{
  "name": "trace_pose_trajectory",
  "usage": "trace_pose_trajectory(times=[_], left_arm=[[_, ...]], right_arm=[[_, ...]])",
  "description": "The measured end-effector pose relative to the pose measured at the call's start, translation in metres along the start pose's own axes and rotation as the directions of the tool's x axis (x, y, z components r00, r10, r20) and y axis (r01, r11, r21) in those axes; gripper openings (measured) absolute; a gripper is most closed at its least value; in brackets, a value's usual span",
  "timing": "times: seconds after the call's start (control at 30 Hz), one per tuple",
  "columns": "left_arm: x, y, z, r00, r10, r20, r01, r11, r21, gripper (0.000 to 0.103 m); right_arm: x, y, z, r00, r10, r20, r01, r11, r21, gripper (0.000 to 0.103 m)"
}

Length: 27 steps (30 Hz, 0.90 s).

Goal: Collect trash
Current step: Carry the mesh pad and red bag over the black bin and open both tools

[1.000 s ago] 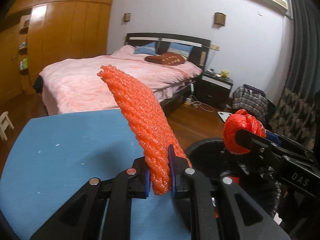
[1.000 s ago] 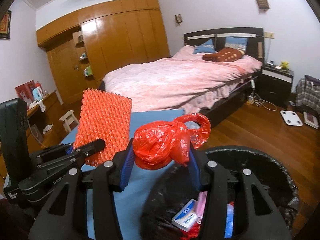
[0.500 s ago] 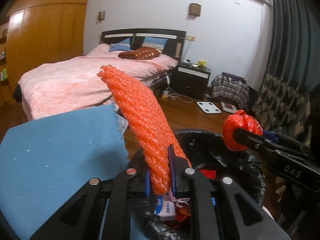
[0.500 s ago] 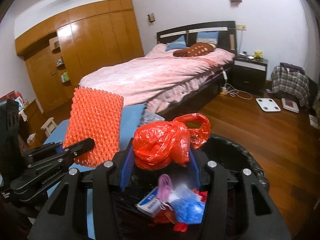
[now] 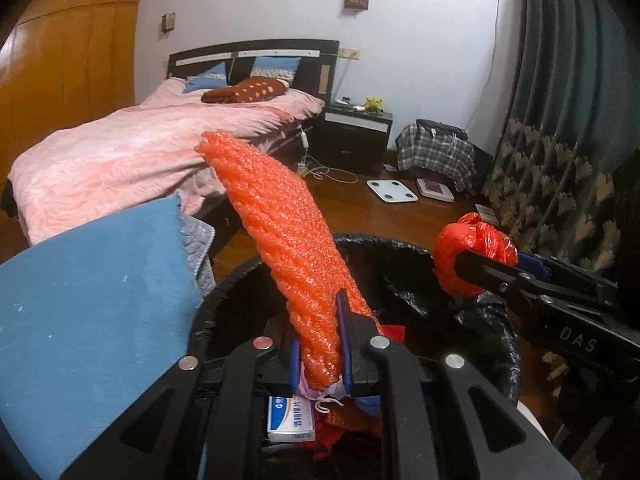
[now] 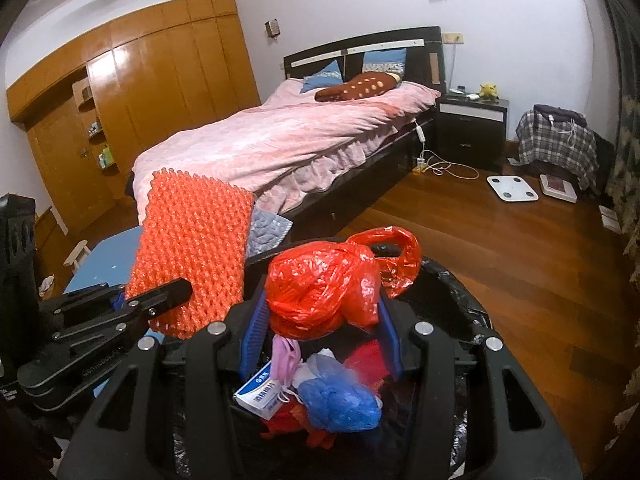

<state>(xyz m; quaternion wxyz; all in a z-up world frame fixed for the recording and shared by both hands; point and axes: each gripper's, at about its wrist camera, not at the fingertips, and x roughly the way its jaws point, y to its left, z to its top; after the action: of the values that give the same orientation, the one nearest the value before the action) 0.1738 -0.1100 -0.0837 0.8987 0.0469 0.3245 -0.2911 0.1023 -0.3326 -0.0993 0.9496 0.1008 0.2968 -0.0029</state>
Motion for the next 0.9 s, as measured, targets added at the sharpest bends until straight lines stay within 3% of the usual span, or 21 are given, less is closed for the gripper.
trace_pose_trajectory(times=[0.43, 0.57, 0.67, 0.73, 0.9], left_arm=[[0.025, -0.001, -0.011, 0.997, -0.027, -0.072, 0.027, 1.000, -0.003, 0.019], [0.029, 0.007, -0.013, 0.995, -0.034, -0.090, 0.031, 0.999, -0.034, 0.050], [0.027, 0.015, -0.014, 0.995, -0.032, -0.091, 0.027, 0.998, -0.057, 0.061], [0.025, 0.017, -0.015, 0.996, -0.025, -0.089, 0.020, 0.998, -0.059, 0.065], [0.010, 0.026, -0.013, 0.998, 0.010, -0.061, -0.013, 0.999, -0.048, 0.085]], right_arm=[[0.013, -0.008, -0.012, 0.999, -0.022, -0.049, 0.023, 1.000, 0.006, 0.051], [0.016, -0.009, -0.013, 0.997, -0.036, -0.063, 0.037, 0.999, 0.006, 0.065], [0.016, -0.010, -0.013, 0.997, -0.045, -0.061, 0.045, 0.999, 0.004, 0.074], [0.016, -0.009, -0.013, 0.997, -0.053, -0.059, 0.053, 0.999, 0.005, 0.088], [0.011, -0.008, -0.010, 0.997, -0.058, -0.057, 0.059, 0.998, 0.014, 0.098]])
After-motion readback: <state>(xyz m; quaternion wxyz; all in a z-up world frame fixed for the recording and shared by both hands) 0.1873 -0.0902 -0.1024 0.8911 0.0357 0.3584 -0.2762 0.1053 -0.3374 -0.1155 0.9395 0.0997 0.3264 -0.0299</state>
